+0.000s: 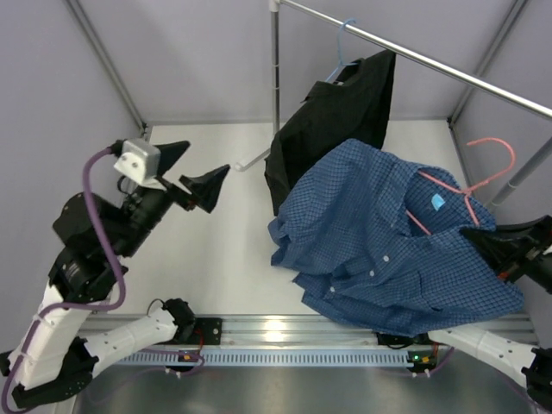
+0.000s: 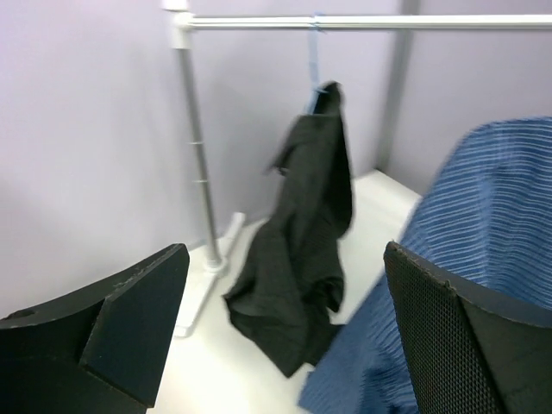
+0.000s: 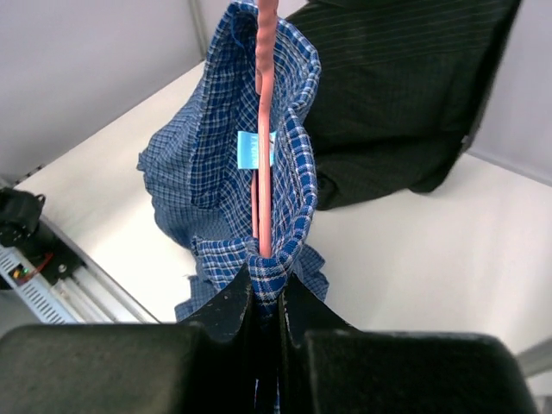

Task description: Place the shirt on the hanger

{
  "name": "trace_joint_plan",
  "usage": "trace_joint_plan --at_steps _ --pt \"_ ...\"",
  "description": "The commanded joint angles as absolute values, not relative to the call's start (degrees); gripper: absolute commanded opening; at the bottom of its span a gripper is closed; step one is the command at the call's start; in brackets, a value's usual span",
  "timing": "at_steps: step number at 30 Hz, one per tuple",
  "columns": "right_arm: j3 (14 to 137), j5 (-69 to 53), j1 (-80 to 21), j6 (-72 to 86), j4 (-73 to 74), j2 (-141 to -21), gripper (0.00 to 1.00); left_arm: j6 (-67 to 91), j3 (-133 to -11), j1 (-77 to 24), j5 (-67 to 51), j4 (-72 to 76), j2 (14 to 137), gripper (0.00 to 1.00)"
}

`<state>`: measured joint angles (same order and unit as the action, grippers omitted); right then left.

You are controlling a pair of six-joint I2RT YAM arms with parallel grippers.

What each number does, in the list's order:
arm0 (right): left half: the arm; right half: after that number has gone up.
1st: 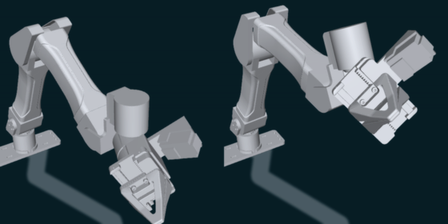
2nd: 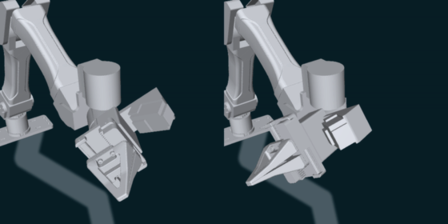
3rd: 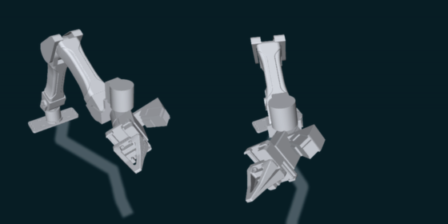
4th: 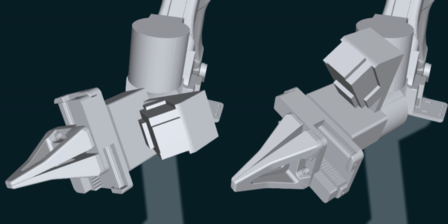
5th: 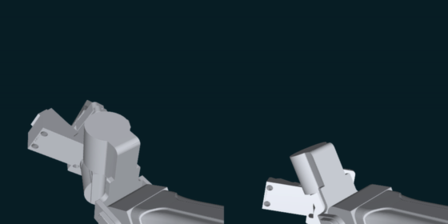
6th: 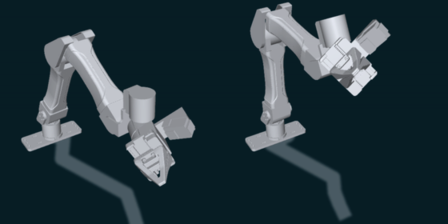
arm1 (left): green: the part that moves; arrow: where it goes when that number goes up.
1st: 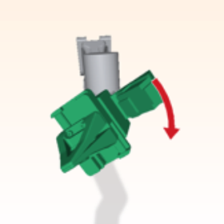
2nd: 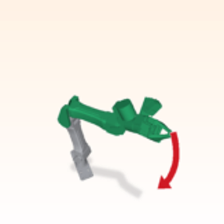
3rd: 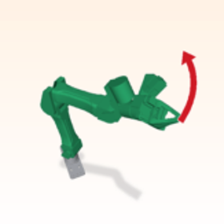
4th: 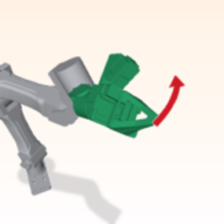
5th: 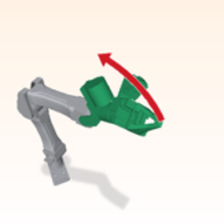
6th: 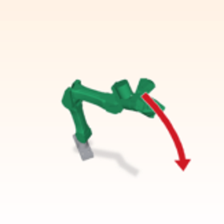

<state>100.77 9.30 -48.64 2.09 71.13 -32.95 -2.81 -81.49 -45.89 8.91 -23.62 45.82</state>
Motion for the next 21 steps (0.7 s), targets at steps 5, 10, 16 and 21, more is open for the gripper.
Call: trace_joint_plan --at_steps 5,10,16,21 --pt "115.7 30.1 -54.8 12.5 84.5 -35.6 0.0 -4.9 -75.9 -45.8 28.3 -25.7 38.5 0.98" --pt "112.3 36.5 -57.9 18.3 86.0 -37.5 0.0 -2.6 -70.5 -45.8 32.1 -26.9 36.0 0.98" --pt "106.5 55.6 -58.6 24.5 83.7 -45.7 0.0 2.4 -62.2 -45.8 31.8 -27.5 37.9 0.98" --pt "111.0 64.4 -59.2 23.9 77.7 -56.6 0.0 1.4 -57.4 -44.9 31.7 -24.6 40.1 0.98"
